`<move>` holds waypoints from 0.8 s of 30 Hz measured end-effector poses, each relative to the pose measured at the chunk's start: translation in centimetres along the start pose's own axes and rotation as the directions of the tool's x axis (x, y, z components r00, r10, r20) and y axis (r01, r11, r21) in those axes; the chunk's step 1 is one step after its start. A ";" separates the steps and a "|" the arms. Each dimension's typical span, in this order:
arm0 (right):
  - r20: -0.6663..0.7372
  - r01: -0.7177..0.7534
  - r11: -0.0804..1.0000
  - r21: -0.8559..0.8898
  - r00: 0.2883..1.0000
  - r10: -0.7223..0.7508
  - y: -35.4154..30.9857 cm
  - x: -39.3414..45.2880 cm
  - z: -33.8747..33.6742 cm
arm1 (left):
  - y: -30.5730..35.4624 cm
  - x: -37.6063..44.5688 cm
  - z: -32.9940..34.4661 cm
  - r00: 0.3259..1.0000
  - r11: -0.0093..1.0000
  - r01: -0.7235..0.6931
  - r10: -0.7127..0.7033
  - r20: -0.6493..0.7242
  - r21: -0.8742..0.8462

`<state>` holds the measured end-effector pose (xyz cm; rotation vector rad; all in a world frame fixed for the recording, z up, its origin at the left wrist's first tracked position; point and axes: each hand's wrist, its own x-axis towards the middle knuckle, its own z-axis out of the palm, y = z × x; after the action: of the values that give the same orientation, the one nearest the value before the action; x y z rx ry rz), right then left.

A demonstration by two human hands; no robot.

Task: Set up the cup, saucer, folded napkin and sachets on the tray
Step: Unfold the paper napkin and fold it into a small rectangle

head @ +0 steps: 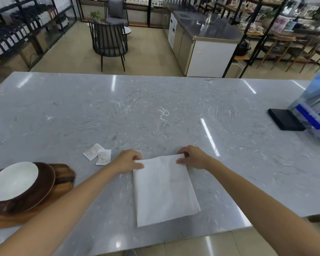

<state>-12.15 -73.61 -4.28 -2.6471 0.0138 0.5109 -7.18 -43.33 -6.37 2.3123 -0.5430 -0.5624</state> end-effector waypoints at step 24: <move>-0.644 0.466 0.635 0.616 0.763 0.065 -6.9 -9.3 -4.6 | 5.2 -6.7 -7.2 0.748 0.817 -0.445 0.115 -0.653 -0.366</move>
<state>-18.59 -70.03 5.73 -1.8048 0.0879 -0.4218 -10.02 -39.62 3.77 1.7038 -0.3673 0.2020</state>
